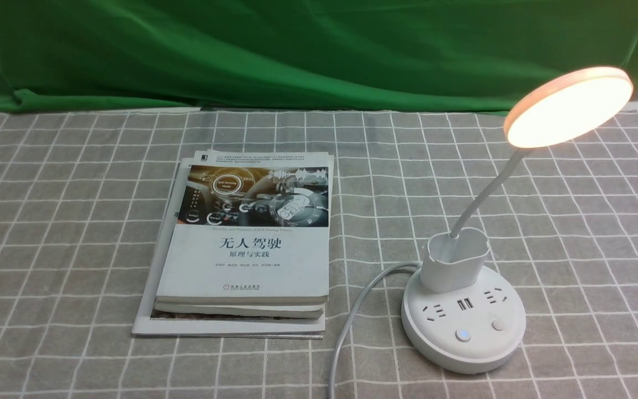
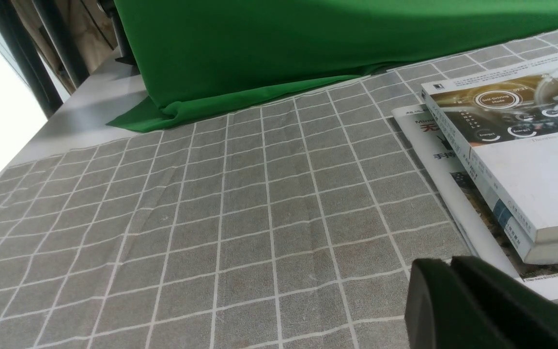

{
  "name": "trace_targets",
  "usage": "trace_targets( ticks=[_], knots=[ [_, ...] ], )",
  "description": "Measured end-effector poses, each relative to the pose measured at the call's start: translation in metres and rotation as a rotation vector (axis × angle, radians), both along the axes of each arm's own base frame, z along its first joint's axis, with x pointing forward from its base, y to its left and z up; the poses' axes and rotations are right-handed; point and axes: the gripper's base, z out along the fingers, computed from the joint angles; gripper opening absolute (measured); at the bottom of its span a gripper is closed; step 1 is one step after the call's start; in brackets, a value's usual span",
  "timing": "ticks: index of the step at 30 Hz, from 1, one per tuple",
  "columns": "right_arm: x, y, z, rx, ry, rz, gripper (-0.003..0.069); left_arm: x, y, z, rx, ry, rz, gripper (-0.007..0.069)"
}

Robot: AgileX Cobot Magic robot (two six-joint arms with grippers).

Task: Turn off the desk lamp on the grey coffee tablecloth by hand.
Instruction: 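Press the power button on the lamp base to turn the lamp off with the right gripper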

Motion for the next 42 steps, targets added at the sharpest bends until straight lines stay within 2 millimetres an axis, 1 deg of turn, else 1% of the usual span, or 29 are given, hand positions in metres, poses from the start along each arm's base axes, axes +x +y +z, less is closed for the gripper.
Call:
trace_targets(
  ticks=[2, 5, 8, 11, 13, 14, 15, 16, 17, 21, 22, 24, 26, 27, 28, 30, 34, 38, 41, 42],
  knots=[
    [0.018, 0.002, -0.006, -0.013, 0.139, 0.002, 0.0055, 0.0, 0.0, 0.0, 0.0, 0.0, 0.0, 0.002],
    [0.043, 0.004, -0.025, -0.033, 0.322, 0.004, 0.0055, 0.0, 0.0, 0.0, 0.0, 0.0, 0.0, 0.002],
    [0.062, 0.006, -0.04, -0.03, 0.437, 0.002, 0.0055, 0.0, 0.0, 0.0, 0.001, 0.0, 0.0, 0.002],
    [0.081, 0.008, -0.06, 0.094, 0.572, -0.023, 0.0055, 0.0, 0.0, 0.0, 0.001, 0.0, 0.0, 0.002],
    [0.091, 0.009, -0.073, 0.121, 0.66, -0.035, 0.0056, 0.0, 0.0, 0.0, 0.001, 0.0, 0.0, 0.002],
    [0.092, 0.009, -0.074, 0.121, 0.666, -0.036, 0.0056, 0.0, 0.0, 0.0, 0.001, 0.0, 0.0, 0.002],
    [0.1, 0.012, -0.084, 0.107, 0.742, -0.032, 0.0056, 0.0, 0.0, 0.0, 0.001, 0.0, 0.0, 0.002],
    [0.1, 0.012, -0.086, 0.101, 0.756, -0.03, 0.0056, 0.0, 0.0, 0.0, 0.001, 0.0, 0.0, 0.002],
    [0.109, 0.019, -0.093, 0.048, 0.863, 0.001, 0.0056, 0.0, 0.0, 0.0, 0.001, 0.0, 0.0, 0.002],
    [0.128, 0.038, -0.107, -0.077, 1.117, 0.084, 0.0056, 0.0, 0.0, 0.0, 0.001, 0.0, 0.0, 0.002],
    [0.128, 0.039, -0.105, -0.08, 1.12, 0.085, 0.0056, 0.0, 0.0, 0.0, 0.001, 0.0, 0.0, 0.002],
    [0.14, 0.052, -0.111, -0.132, 1.209, 0.128, 0.0055, 0.0, 0.0, 0.0, 0.001, 0.0, 0.0, 0.002],
    [0.151, 0.066, -0.112, -0.166, 1.229, 0.169, 0.0055, 0.0, 0.0, 0.0, 0.001, 0.0, 0.0, 0.002],
    [0.152, 0.068, -0.112, -0.168, 1.229, 0.173, 0.0055, 0.0, 0.0, 0.0, 0.001, 0.0, 0.0, 0.002],
    [0.157, 0.08, -0.112, -0.194, 1.227, 0.207, 0.0054, 0.0, 0.0, 0.0, 0.001, 0.0, 0.0, 0.002],
    [0.161, 0.091, -0.112, -0.212, 1.209, 0.239, 0.0054, 0.0, 0.0, 0.0, 0.001, 0.0, 0.0, 0.002],
    [0.166, 0.1, -0.112, -0.217, 1.17, 0.261, 0.0054, 0.0, 0.0, 0.0, 0.001, 0.0, 0.0, 0.002],
    [0.169, 0.102, -0.115, -0.215, 1.159, 0.262, 0.0055, 0.0, 0.0, 0.0, 0.0, 0.0, 0.0, 0.002],
    [0.172, 0.104, -0.12, -0.187, 1.168, 0.246, 0.0055, 0.0, 0.0, 0.0, -0.001, 0.0, 0.0, 0.002],
    [0.173, 0.104, -0.125, -0.181, 1.182, 0.238, 0.0055, 0.0, 0.0, 0.0, -0.001, 0.0, 0.0, 0.002]
  ],
)
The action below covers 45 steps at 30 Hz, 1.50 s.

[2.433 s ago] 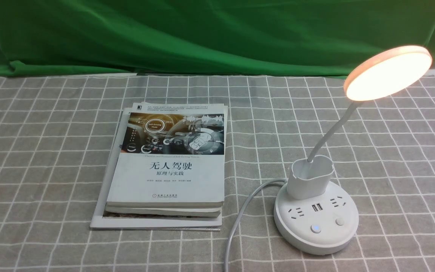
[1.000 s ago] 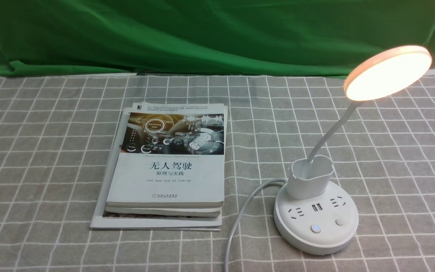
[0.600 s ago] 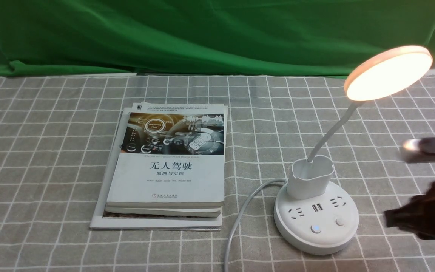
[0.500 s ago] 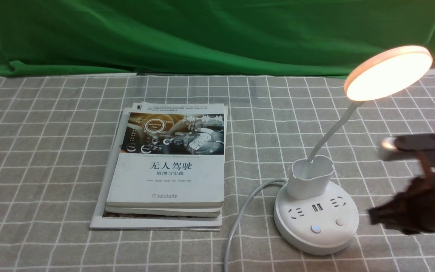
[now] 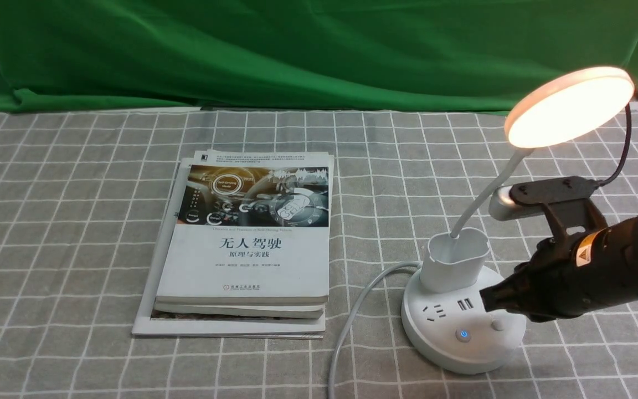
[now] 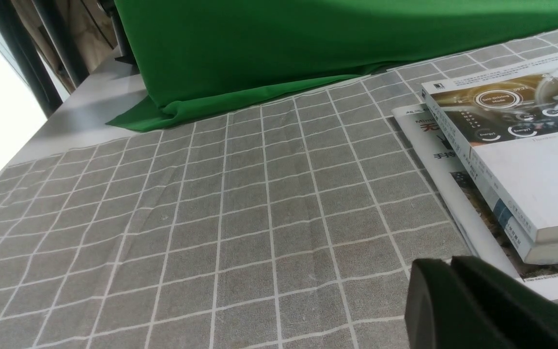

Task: Turn off the desk lamp on the grey coffee tablecloth by hand.
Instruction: 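Press the power button on the lamp base to turn the lamp off with the right gripper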

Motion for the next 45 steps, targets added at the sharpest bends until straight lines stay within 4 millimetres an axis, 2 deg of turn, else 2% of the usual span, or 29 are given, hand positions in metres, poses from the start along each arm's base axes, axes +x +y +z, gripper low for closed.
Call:
trace_targets(
  ticks=[5, 10, 19, 22, 30, 34, 38, 45],
  knots=[
    [0.004, 0.003, -0.019, -0.005, 0.073, -0.024, 0.0043, 0.0, 0.0, 0.0, -0.001, 0.0, 0.0, 0.002],
    [0.008, 0.005, -0.02, 0.016, 0.065, -0.038, 0.0043, 0.0, 0.0, 0.0, -0.002, 0.0, 0.0, 0.002],
    [0.001, 0.003, 0.003, 0.043, 0.009, -0.035, 0.0042, 0.0, 0.0, 0.0, -0.002, 0.0, 0.0, 0.002],
    [0.0, 0.002, 0.006, 0.049, 0.002, -0.039, 0.0042, 0.0, 0.0, 0.0, -0.002, 0.0, 0.0, 0.002],
    [0.004, 0.004, -0.018, 0.021, 0.093, -0.061, 0.0048, 0.0, 0.0, 0.0, -0.002, 0.0, 0.0, 0.002],
    [0.004, 0.004, -0.019, 0.02, 0.098, -0.061, 0.0048, 0.0, 0.0, 0.0, -0.002, 0.0, 0.0, 0.002],
    [0.002, 0.003, -0.014, 0.015, 0.094, -0.049, 0.0048, 0.0, 0.0, 0.0, -0.002, 0.0, 0.0, 0.002],
    [0.004, 0.004, 0.018, 0.055, -0.005, -0.037, 0.0051, 0.0, 0.0, 0.0, -0.002, 0.0, 0.0, 0.002]
  ],
)
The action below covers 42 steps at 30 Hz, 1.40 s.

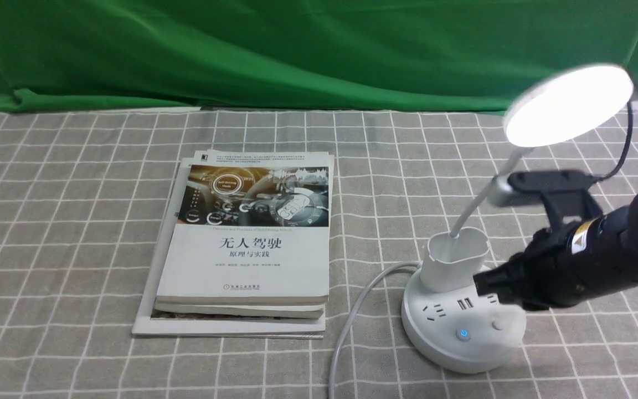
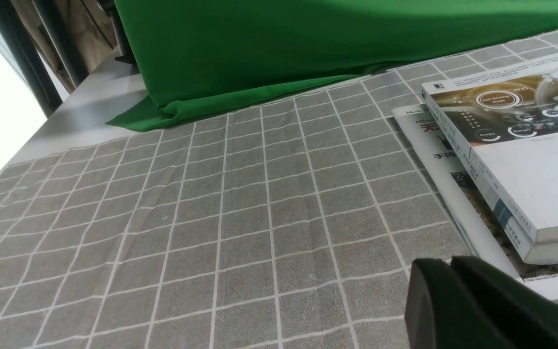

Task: Turn off the desk lamp on the grey coffee tablecloth by hand.
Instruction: 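Press the power button on the lamp base to turn the lamp off with the right gripper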

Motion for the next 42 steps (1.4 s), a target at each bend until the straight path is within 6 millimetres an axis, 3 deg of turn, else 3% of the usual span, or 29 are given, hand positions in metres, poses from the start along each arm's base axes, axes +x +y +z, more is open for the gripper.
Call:
trace_targets(
  ticks=[5, 9, 12, 23, 30, 42],
  knots=[
    [-0.003, -0.001, -0.005, 0.004, 0.016, -0.02, 0.0053, 0.0, 0.0, 0.0, 0.0, 0.0, 0.0, 0.002],
    [-0.006, -0.003, -0.033, -0.022, 0.084, -0.03, 0.0055, 0.0, 0.0, 0.0, 0.0, 0.0, 0.0, 0.002],
    [-0.003, -0.002, -0.043, -0.007, 0.056, -0.044, 0.0055, 0.0, 0.0, 0.0, 0.0, 0.0, 0.0, 0.002],
    [-0.006, -0.003, -0.035, 0.005, 0.049, -0.047, 0.0055, 0.0, 0.0, 0.0, 0.0, 0.0, 0.0, 0.002],
    [-0.013, -0.005, -0.014, 0.026, 0.009, -0.043, 0.0055, 0.0, 0.0, 0.0, 0.0, 0.0, 0.0, 0.002],
    [-0.011, -0.005, -0.045, 0.0, 0.058, -0.045, 0.0055, 0.0, 0.0, 0.0, 0.0, 0.0, 0.0, 0.002]
  ],
)
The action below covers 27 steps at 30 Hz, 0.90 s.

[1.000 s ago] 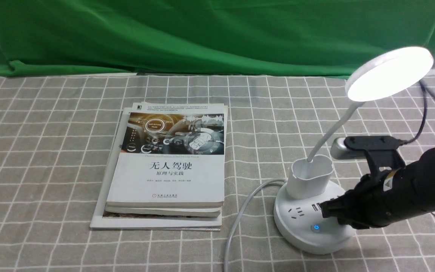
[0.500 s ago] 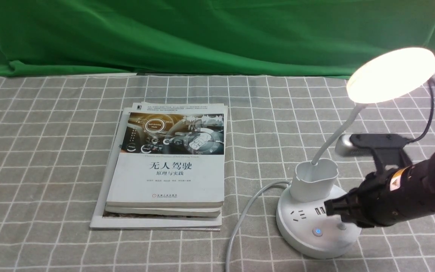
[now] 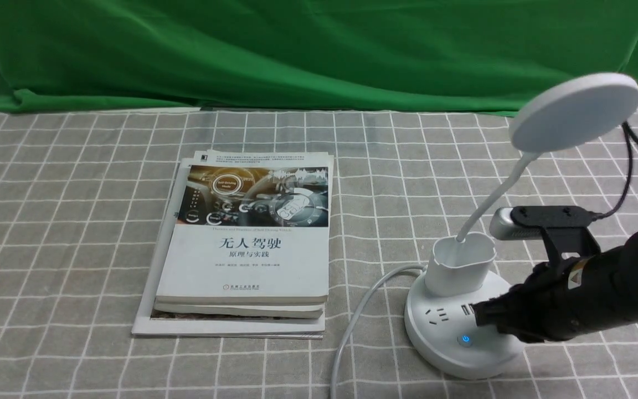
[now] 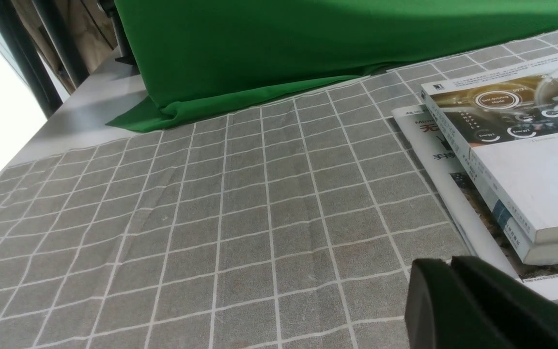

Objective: Turn off the desk lamp on the grey coffee tablecloth by hand.

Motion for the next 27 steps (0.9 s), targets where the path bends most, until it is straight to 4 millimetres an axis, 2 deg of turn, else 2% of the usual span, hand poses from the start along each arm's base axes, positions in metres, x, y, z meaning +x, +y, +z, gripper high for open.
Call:
trace_targets(
  ticks=[4, 9, 12, 17, 19, 20, 21, 23, 24, 25, 27],
  knots=[
    [0.001, 0.0, 0.003, 0.009, -0.021, -0.002, 0.0055, 0.0, 0.0, 0.0, 0.0, 0.0, 0.0, 0.002],
    [-0.013, -0.007, 0.019, -0.029, 0.02, 0.032, 0.0055, 0.0, 0.0, 0.0, 0.001, 0.0, 0.0, 0.002],
    [-0.017, -0.029, 0.05, -0.091, -0.015, 0.033, 0.0055, 0.0, 0.0, 0.0, 0.003, 0.0, 0.0, 0.002],
    [-0.026, -0.071, 0.09, -0.122, -0.129, -0.09, 0.0037, 0.0, 0.0, 0.0, 0.003, 0.0, 0.0, 0.002],
    [-0.037, -0.088, 0.112, -0.131, -0.236, -0.126, 0.0031, 0.0, 0.0, 0.0, 0.003, 0.0, 0.0, 0.002],
    [-0.04, -0.09, 0.116, -0.133, -0.26, -0.13, 0.0031, 0.0, 0.0, 0.0, 0.003, 0.0, 0.0, 0.002],
    [-0.052, -0.095, 0.134, -0.146, -0.389, -0.106, 0.0031, 0.0, 0.0, 0.0, 0.003, 0.0, 0.0, 0.002],
    [-0.073, -0.096, 0.152, -0.145, -0.568, -0.071, 0.0031, 0.0, 0.0, 0.0, 0.003, 0.0, 0.0, 0.002],
    [-0.08, -0.096, 0.154, -0.139, -0.614, -0.065, 0.0032, 0.0, 0.0, 0.0, 0.003, 0.0, 0.0, 0.002],
    [-0.097, -0.097, 0.161, -0.118, -0.728, -0.07, 0.0032, 0.0, 0.0, 0.0, 0.003, 0.0, 0.0, 0.002],
    [-0.114, -0.098, 0.159, -0.104, -0.814, -0.076, 0.0032, 0.0, 0.0, 0.0, 0.003, 0.0, 0.0, 0.002]
  ],
)
